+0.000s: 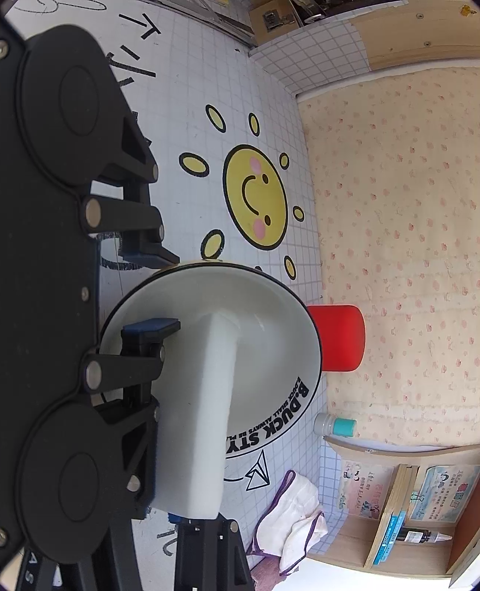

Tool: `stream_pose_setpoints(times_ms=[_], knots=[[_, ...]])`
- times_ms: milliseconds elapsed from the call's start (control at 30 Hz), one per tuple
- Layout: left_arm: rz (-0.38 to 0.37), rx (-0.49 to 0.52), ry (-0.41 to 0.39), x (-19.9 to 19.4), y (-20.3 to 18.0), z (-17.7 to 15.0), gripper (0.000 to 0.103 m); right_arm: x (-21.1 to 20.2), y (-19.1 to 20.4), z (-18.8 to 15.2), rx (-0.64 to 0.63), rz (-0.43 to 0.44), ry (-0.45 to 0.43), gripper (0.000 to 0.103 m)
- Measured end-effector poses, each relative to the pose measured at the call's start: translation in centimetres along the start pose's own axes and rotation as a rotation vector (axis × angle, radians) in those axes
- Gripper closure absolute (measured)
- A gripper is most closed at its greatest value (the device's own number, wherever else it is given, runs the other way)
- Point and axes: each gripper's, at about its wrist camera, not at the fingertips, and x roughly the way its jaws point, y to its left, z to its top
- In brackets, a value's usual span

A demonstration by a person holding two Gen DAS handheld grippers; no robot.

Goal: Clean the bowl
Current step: 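Hold the bowl with the left gripper while the right gripper scrubs the sponge along the inner wall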

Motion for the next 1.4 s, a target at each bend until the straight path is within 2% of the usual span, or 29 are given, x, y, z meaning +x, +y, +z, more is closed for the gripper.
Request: stream_pose_setpoints(times_ms=[233,367,533,733,833,933,1033,1133,1233,1400], knots=[[0.0,0.031,-0.005,0.0,-0.5,0.3,0.072,-0.2,0.1,0.0,-0.027,-0.143,-0.011,0.081],[0.002,0.034,-0.004,0.0,-0.6,0.5,0.072,-0.2,-0.4,-0.2,-0.015,-0.136,-0.006,0.081],[-0.077,-0.063,0.021,0.4,0.3,0.4,0.071,0.1,-0.7,-0.4,-0.004,-0.125,0.004,0.081],[-0.077,-0.098,0.019,0.8,0.0,0.2,0.071,0.2,-0.8,-0.5,-0.004,-0.123,0.009,0.081],[-0.068,-0.113,0.022,1.1,-0.1,0.0,0.061,0.2,-0.8,-0.5,-0.004,-0.121,0.01,0.081],[-0.07,-0.135,0.016,1.2,0.2,-0.1,0.06,0.2,-0.9,-0.5,-0.002,-0.123,0.011,0.081],[-0.088,-0.111,0.015,1.2,-0.1,0.0,0.071,0.2,-0.9,-0.6,0.0,-0.123,0.012,0.081],[-0.09,-0.092,0.02,1.1,0.0,0.3,0.073,0.2,0.7,-0.4,0.021,-0.151,0.016,0.081],[-0.088,-0.061,0.023,0.9,0.1,0.6,0.074,0.3,0.6,-0.5,0.028,-0.14,0.02,0.081],[-0.04,0.01,0.015,0.5,-0.3,1.2,0.076,0.7,0.9,-0.6,0.029,-0.116,0.026,0.081]])
